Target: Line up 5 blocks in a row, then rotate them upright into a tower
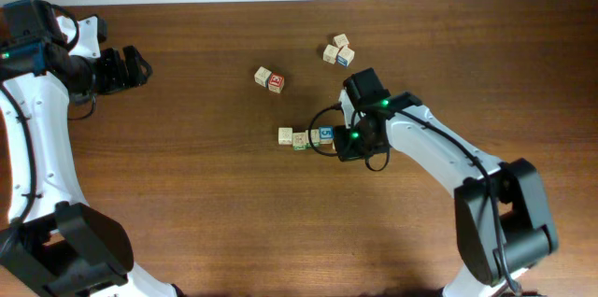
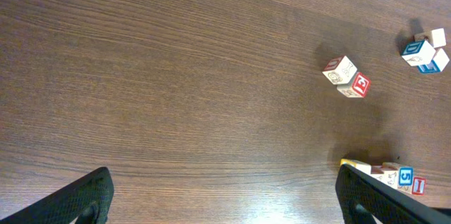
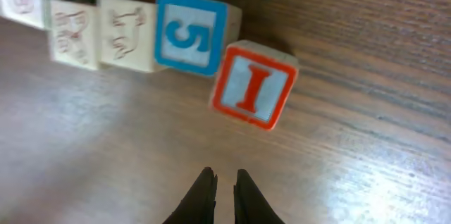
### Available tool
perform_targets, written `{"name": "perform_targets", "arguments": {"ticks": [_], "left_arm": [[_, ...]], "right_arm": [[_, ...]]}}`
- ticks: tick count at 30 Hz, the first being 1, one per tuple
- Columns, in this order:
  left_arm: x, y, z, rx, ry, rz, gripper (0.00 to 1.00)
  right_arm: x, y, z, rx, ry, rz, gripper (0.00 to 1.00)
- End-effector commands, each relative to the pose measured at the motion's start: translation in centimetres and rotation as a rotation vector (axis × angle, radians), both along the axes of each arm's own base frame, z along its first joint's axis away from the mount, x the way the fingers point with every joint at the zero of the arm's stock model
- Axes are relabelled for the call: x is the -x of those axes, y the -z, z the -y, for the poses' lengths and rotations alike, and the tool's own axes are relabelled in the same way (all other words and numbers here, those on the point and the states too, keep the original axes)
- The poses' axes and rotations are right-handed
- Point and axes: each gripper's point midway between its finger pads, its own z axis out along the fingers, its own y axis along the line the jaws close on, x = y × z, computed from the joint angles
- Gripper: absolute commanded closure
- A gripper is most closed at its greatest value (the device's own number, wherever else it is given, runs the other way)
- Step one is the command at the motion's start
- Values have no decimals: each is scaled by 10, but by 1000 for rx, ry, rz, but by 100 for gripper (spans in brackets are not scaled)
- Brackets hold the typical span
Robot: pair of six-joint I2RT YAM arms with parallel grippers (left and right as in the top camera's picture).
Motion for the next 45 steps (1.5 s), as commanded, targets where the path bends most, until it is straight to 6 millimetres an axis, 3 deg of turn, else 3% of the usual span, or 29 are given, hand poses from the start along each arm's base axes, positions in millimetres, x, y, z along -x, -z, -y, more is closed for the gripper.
{"name": "perform_targets", "arguments": {"ticks": [1, 6, 19, 45], "left_arm": [[-4, -8, 2, 6, 2, 21, 1], [-4, -8, 2, 6, 2, 21, 1], [-4, -8, 2, 6, 2, 21, 1], [-4, -8, 2, 6, 2, 21, 1]], "right_arm": [[2, 24, 11, 78, -2, -27, 88], [-1, 33, 14, 102, 2, -26, 88], [-18, 31, 11, 95, 9, 48, 88], [-29, 28, 6, 76, 8, 94, 88]]}}
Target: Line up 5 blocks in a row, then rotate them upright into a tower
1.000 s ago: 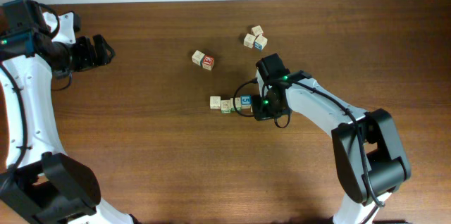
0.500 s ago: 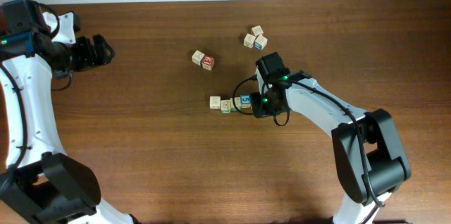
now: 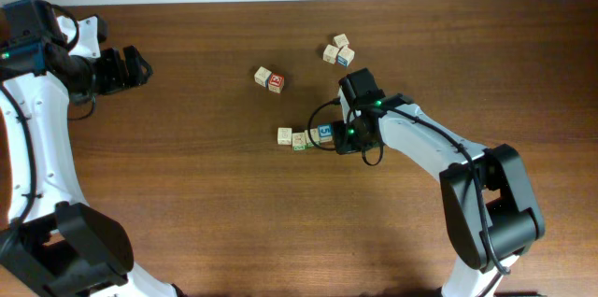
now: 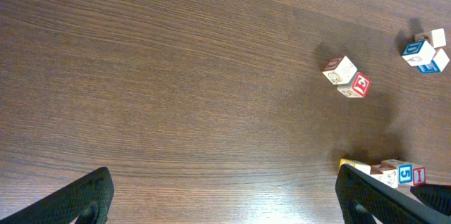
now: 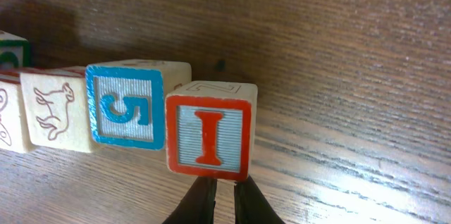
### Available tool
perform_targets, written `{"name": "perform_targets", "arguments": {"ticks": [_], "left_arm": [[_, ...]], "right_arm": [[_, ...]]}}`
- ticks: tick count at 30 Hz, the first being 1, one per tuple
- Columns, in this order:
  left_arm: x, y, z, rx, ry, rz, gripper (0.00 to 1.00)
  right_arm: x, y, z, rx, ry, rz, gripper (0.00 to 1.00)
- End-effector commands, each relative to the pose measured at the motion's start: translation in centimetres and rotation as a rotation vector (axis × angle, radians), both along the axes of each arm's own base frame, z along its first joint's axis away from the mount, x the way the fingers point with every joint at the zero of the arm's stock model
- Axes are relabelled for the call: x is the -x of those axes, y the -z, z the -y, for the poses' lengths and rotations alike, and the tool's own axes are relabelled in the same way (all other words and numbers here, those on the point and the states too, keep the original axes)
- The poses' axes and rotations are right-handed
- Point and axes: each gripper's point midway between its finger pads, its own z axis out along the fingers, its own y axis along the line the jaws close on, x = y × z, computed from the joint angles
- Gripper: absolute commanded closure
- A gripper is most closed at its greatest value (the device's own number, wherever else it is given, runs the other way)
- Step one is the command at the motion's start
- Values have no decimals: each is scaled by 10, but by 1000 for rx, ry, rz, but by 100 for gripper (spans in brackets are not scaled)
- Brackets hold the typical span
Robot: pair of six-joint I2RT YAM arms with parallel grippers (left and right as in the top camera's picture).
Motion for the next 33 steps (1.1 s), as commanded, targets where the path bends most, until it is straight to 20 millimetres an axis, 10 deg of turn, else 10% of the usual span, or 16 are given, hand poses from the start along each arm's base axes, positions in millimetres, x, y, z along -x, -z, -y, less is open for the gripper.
{"name": "perform_targets", "arguments": {"ticks": [1, 27, 33], "left_arm": [[-4, -8, 2, 6, 2, 21, 1], [-4, -8, 2, 6, 2, 21, 1], [-4, -8, 2, 6, 2, 21, 1]], "right_arm": [[2, 6, 2, 18, -11, -4, 88], [2, 19, -4, 1, -52, -18, 88], [16, -19, -7, -21, -77, -80, 88]]}}
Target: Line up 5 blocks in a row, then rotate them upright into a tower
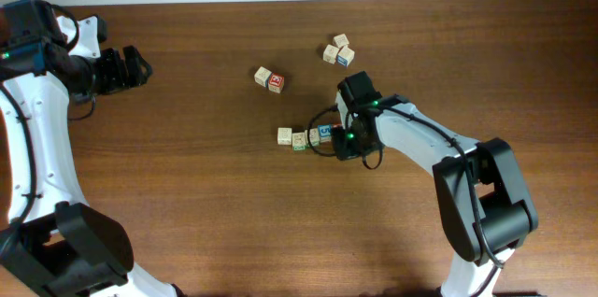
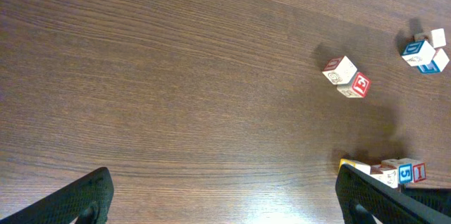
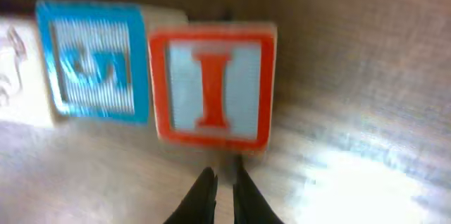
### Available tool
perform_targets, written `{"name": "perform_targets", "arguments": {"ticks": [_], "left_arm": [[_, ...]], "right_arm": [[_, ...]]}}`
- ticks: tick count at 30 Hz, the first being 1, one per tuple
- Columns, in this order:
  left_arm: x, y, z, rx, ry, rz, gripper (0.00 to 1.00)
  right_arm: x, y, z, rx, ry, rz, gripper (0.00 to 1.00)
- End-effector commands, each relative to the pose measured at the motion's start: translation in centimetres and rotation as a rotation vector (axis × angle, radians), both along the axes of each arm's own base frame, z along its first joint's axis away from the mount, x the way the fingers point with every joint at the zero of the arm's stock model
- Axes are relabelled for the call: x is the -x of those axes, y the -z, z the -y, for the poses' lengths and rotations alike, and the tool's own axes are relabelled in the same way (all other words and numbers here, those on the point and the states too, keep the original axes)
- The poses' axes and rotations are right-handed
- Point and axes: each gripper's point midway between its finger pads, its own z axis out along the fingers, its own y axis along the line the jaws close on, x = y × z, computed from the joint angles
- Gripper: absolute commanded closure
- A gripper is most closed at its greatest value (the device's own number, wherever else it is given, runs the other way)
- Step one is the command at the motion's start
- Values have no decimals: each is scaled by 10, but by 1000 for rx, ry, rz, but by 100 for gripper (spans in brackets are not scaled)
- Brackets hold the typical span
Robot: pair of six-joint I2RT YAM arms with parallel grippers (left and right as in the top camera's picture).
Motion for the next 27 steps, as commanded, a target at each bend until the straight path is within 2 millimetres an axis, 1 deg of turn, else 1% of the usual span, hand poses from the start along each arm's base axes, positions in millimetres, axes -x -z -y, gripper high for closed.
{"name": "perform_targets", "arguments": {"ticks": [1, 3, 5, 8, 11, 13, 17, 19, 22, 27], "left_arm": [[-4, -8, 2, 6, 2, 21, 1], [-4, -8, 2, 6, 2, 21, 1], [-4, -8, 2, 6, 2, 21, 1], [-4, -8, 2, 6, 2, 21, 1], [-4, -8, 2, 6, 2, 21, 1], [-4, -8, 2, 6, 2, 21, 1], [-4, -8, 2, 6, 2, 21, 1], [-4, -8, 2, 6, 2, 21, 1], [-4, -8, 2, 6, 2, 21, 1], [-4, -8, 2, 6, 2, 21, 1]], "right_arm": [[-7, -43, -10, -45, -22, 34, 88], [-12, -63, -14, -59, -23, 51, 88], [-22, -79, -20, -87, -26, 84, 88], [-45, -93, -30, -130, -21, 178, 88], [-65, -98, -44, -189, 34, 240, 88], [-72, -99, -60, -231, 47, 266, 88], [-71, -96, -102, -279, -27, 316, 88], [-73, -92, -117, -280, -36, 346, 88], [-74, -81, -131, -265, -30, 360, 88], [-79, -77, -138, -264, -28, 350, 88]]}}
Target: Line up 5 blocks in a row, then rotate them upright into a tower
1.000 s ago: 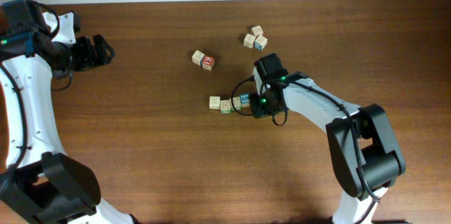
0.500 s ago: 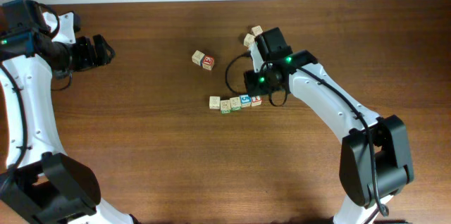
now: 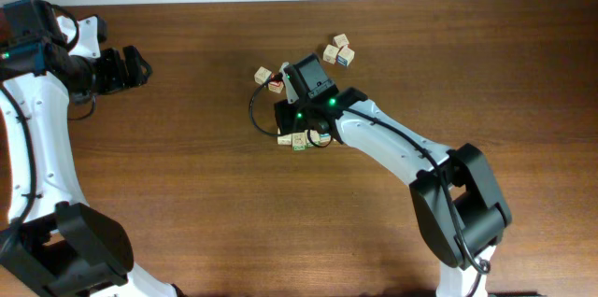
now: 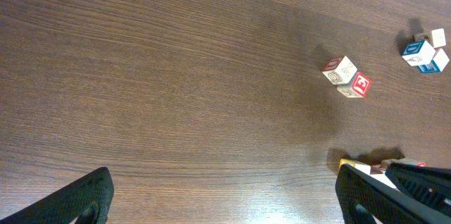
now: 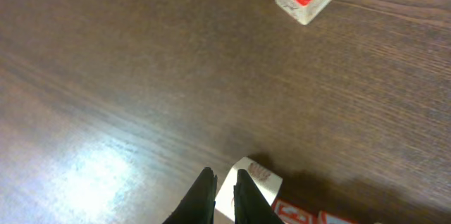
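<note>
A row of lettered wooden blocks (image 3: pixel 299 140) lies mid-table. My right gripper (image 3: pixel 286 121) hangs over its left end with the fingers shut. In the right wrist view the right gripper (image 5: pixel 224 185) has its tips just over the edge of a pale block (image 5: pixel 255 180), with nothing between them. Red-faced blocks (image 5: pixel 296 213) of the row show at the bottom edge. A red E block lies ahead, one of a pair (image 3: pixel 269 78). Another small cluster (image 3: pixel 338 51) sits further back. My left gripper (image 3: pixel 131 65) is open at the far left, away from all blocks.
In the left wrist view the left gripper (image 4: pixel 222 182) spans bare wood. Beyond it lie the E pair (image 4: pixel 346 76), the far cluster (image 4: pixel 425 49) and a corner of the row (image 4: pixel 354 165), with the right arm (image 4: pixel 423 179) over it. The table's far edge (image 3: pixel 374 0) runs behind the cluster.
My right gripper has moved from the red I block at the row's right end to the row's left end, over the pale block. It is still shut. The left arm has not moved.
At first the red I block sat skewed beside the blue 5 block, with my shut right gripper in front of it. Then the I block stood square against the 5. The gripper stayed there, and now it is at the row's other end.
</note>
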### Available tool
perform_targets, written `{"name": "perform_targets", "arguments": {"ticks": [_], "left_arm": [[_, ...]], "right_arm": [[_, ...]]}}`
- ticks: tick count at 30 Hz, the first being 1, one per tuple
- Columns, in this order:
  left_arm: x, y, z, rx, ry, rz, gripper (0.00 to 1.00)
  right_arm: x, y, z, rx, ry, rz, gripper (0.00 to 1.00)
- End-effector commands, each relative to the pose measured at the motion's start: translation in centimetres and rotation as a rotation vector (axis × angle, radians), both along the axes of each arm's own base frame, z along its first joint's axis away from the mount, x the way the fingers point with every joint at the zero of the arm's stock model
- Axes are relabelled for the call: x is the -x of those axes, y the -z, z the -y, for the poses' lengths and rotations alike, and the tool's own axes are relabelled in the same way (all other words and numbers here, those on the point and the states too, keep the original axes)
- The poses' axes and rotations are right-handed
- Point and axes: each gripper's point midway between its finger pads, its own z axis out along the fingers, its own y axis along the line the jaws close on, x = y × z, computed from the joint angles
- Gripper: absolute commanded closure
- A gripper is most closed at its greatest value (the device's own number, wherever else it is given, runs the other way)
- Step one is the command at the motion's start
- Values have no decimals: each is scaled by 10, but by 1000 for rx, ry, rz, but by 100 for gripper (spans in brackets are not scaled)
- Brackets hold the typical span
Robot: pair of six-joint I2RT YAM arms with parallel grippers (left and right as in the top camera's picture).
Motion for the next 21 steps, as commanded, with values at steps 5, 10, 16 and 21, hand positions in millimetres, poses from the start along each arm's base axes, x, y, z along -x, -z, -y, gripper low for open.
{"name": "perform_targets", "arguments": {"ticks": [5, 10, 16, 21], "left_arm": [[-4, -8, 2, 6, 2, 21, 1], [-4, -8, 2, 6, 3, 21, 1], [-4, -8, 2, 6, 2, 21, 1], [-4, -8, 2, 6, 2, 21, 1]], "right_arm": [[-5, 11, -14, 4, -3, -34, 88], [4, 14, -14, 3, -17, -74, 88], [9, 22, -16, -4, -16, -113, 88], [8, 33, -22, -39, -3, -143, 88]]}}
